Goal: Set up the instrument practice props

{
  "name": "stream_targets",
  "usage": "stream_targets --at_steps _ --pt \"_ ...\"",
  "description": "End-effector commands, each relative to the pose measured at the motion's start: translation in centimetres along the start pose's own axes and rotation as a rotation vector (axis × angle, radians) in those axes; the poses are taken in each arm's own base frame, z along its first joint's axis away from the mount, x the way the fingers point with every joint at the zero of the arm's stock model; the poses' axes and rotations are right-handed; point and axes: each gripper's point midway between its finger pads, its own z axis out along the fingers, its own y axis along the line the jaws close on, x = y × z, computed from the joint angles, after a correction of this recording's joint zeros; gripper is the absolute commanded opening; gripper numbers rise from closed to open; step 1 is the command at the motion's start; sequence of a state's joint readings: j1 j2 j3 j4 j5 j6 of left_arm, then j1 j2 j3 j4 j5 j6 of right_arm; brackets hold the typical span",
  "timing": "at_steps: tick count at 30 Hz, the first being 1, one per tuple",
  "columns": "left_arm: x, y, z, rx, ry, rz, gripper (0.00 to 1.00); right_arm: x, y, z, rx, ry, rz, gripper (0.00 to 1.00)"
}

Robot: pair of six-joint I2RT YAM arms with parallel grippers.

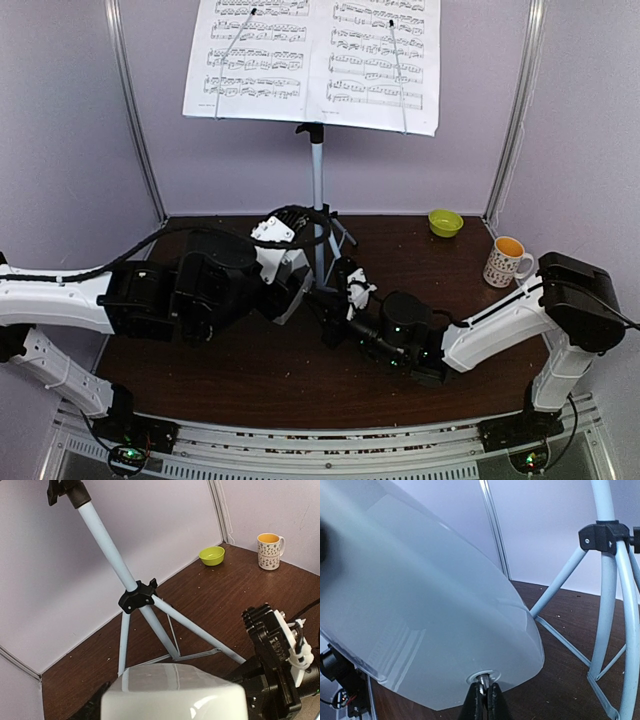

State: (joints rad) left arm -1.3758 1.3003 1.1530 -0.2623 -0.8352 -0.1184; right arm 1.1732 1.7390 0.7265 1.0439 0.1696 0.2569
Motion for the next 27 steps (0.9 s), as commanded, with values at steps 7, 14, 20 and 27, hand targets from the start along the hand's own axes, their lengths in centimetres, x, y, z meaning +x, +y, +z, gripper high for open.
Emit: stream_targets --at_steps 7,14,20,27 --pt "-3.4 0.9 -1.2 0.0 -0.149 -0.122 0.17 -3.1 0.4 -1.0 -0.055 -0.077 0.14 0.0" --pt "-2.4 0.5 -0.9 0.007 -0.166 -0.125 0.16 -5.2 0.0 -1.3 -0.134 -0.11 0.342 0.0" --pt "-1.9 0.2 -0.7 0.011 -0.173 -0.142 0.16 -6.0 -0.3 -1.5 -0.176 -0.103 0.469 0.0" --pt "-1.6 0.2 -0.7 0.011 -0.178 -0.156 0.15 -5.5 -0.6 -2.0 -0.235 -0.095 0.623 0.0"
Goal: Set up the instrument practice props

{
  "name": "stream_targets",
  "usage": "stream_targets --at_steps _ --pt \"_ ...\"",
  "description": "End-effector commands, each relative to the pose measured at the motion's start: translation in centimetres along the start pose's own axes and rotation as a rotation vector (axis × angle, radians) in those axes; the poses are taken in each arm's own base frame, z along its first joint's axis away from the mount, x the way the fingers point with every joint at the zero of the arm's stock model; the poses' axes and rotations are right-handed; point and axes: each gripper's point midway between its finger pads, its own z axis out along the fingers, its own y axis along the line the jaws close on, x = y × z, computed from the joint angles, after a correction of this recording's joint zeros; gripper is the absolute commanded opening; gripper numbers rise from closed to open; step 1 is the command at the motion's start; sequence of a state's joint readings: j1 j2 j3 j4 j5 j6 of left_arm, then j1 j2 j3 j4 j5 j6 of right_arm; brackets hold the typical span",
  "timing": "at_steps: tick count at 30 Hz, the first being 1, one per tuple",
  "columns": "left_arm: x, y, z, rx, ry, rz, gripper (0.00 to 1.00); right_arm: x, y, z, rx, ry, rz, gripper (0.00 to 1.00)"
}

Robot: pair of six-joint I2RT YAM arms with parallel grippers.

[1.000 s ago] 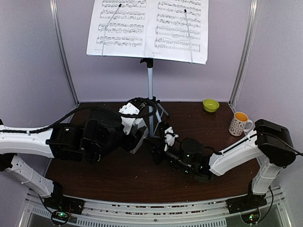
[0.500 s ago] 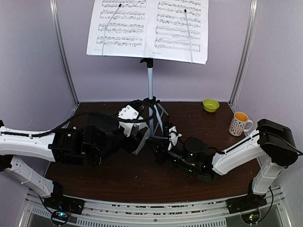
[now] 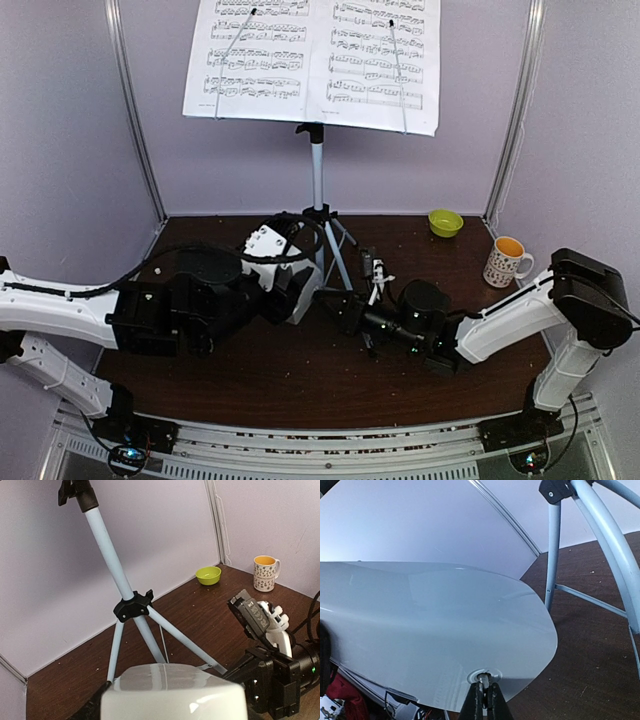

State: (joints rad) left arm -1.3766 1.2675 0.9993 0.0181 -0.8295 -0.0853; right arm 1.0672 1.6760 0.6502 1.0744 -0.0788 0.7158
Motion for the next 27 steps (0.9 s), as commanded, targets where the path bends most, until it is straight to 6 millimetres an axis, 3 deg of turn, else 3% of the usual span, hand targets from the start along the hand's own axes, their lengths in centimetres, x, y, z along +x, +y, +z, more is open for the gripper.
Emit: stream_targets --at_steps 1,8,15,21,27 --pt "-1.9 0.5 -0.7 0.006 -0.07 -0.072 0.15 -4.0 2.7 -0.9 -0.149 -0.13 0.173 0.0" --pt "-1.5 0.0 -0.3 0.024 -0.053 -0.08 0.15 -3.3 2.5 -1.0 -0.131 -0.094 0.135 0.01" --pt "0.4 -0.2 2.0 0.055 -0.006 -0.158 0.16 -0.9 -0.3 -4.0 -0.012 -0.028 0.02 0.31" --pt "1.6 -0.3 4.4 0.075 0.039 -0.206 0.15 1.5 -0.3 -6.0 -0.031 0.057 -0.01 0.59" --pt "3.7 -1.5 6.2 0.118 0.092 -0.219 0.15 1.7 -1.0 -7.8 0.024 0.093 -0.068 0.79"
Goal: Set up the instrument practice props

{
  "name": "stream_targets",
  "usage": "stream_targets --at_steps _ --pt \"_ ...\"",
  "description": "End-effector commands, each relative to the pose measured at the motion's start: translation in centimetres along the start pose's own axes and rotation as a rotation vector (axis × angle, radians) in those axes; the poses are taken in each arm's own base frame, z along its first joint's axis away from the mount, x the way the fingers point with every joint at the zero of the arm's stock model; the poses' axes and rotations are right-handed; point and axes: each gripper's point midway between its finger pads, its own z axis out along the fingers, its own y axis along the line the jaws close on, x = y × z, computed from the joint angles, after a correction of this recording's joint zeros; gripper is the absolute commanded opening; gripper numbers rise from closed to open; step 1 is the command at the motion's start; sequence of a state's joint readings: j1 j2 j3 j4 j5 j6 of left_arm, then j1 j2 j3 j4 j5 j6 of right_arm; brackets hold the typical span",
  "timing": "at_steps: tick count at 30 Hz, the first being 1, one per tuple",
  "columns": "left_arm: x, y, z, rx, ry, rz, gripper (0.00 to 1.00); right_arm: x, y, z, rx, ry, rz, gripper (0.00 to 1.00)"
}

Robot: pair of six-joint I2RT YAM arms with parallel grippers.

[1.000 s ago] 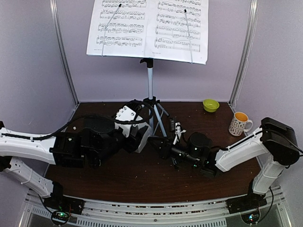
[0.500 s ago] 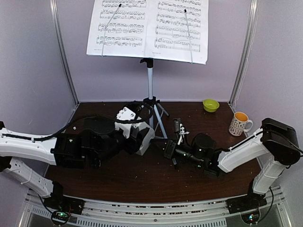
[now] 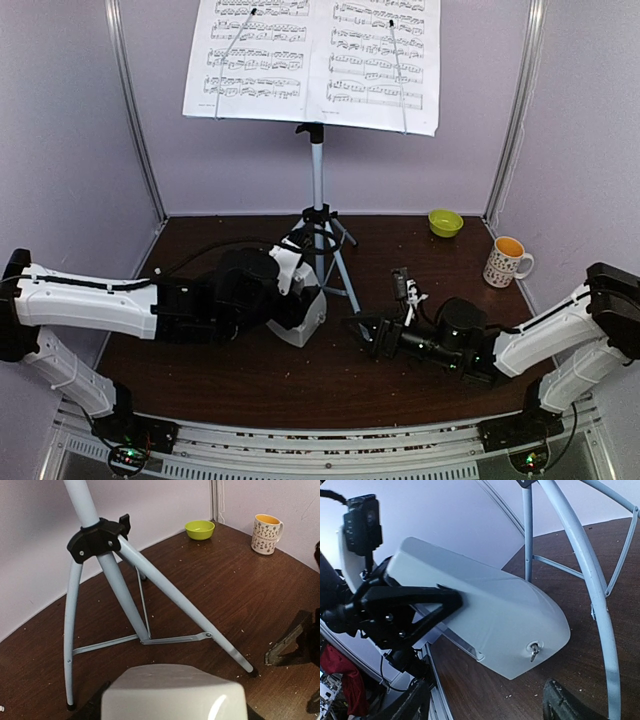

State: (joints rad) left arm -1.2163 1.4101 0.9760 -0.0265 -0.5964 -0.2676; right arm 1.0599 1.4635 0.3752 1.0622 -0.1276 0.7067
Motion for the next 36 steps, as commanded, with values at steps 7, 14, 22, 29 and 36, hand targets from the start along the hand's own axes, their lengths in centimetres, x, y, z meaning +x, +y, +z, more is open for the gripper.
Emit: stream_targets --at_steps 7,14,22,29,36 --pt "-2.5 -1.8 2.0 0.103 -0.075 -0.14 0.17 -1.6 -0.2 -2.1 0.101 0.024 -0.141 0.92" --pt "-1.5 -2.4 3.2 0.16 -0.031 -0.145 0.19 -2.5 -0.4 -2.4 0.149 0.049 -0.19 1.0" --pt "-1.1 -4.0 3.8 0.285 -0.034 -0.17 0.23 -3.6 -1.1 -2.5 0.209 0.055 -0.192 1.0" --pt "-0.8 -4.8 4.4 0.345 -0.023 -0.149 0.37 -4.0 -2.0 -2.8 0.244 0.05 -0.179 1.0" --pt "-0.2 -5.1 4.1 0.368 0.002 -0.103 0.68 -4.7 -1.5 -2.3 0.241 0.051 -0.179 1.0"
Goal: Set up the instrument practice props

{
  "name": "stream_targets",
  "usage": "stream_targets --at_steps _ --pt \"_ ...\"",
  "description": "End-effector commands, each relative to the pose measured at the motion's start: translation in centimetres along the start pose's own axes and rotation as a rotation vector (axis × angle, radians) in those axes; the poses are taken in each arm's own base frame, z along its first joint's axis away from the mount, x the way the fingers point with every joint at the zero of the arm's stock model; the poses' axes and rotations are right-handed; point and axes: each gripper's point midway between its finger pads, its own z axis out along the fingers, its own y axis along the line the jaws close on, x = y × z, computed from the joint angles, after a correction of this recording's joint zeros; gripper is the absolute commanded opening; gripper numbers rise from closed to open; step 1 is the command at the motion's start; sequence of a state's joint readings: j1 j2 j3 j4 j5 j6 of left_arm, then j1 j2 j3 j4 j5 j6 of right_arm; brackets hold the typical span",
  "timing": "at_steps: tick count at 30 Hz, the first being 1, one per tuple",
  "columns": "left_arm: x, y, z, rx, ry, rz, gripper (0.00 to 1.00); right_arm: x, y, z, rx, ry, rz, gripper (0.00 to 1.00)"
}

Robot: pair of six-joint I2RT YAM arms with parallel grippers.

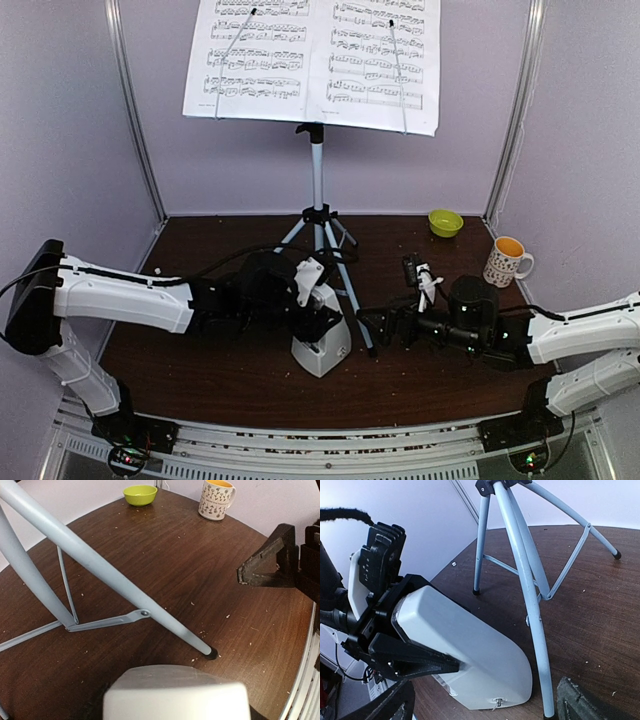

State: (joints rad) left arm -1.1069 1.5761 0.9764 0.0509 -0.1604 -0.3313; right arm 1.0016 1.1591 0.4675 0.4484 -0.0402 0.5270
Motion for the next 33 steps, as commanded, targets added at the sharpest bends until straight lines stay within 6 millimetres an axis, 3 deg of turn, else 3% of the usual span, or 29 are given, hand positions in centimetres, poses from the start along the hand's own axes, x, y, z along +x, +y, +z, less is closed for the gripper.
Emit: stream_targets --at_steps 1,4,7,13,17,24,29,33 --pt "-4.9 -1.2 -1.0 0.062 -0.149 0.011 0.7 -2.1 0.6 0.0 0.001 -0.043 0.003 1.0" --pt "-4.5 -1.5 -1.1 0.081 -0.138 0.033 0.77 -2.6 0.6 0.1 0.008 -0.045 0.0 1.0" --pt "-4.5 -1.6 -1.9 0.099 -0.153 0.047 0.97 -2.9 0.6 0.2 0.014 -0.045 0.001 1.0" --pt "-4.3 0.1 -6.2 0.056 -0.253 0.024 0.98 -3.7 1.1 1.2 0.029 -0.025 -0.004 1.0" --pt "-3.2 1.1 -8.2 0.035 -0.298 0.005 0.97 -4.5 2.5 2.3 -0.012 -0.003 0.0 1.0" --pt "-2.2 0.4 -7.0 0.077 -0.287 0.011 0.94 -5.3 4.4 3.9 -0.076 0.024 0.016 0.99" --pt "-2.9 0.7 -5.8 0.045 -0.293 -0.012 0.97 -5.5 4.4 4.2 -0.074 0.028 0.025 0.99" --pt "-2.5 0.9 -4.5 0.015 -0.273 -0.041 0.93 -5.4 4.0 4.2 -0.056 0.03 0.031 0.99"
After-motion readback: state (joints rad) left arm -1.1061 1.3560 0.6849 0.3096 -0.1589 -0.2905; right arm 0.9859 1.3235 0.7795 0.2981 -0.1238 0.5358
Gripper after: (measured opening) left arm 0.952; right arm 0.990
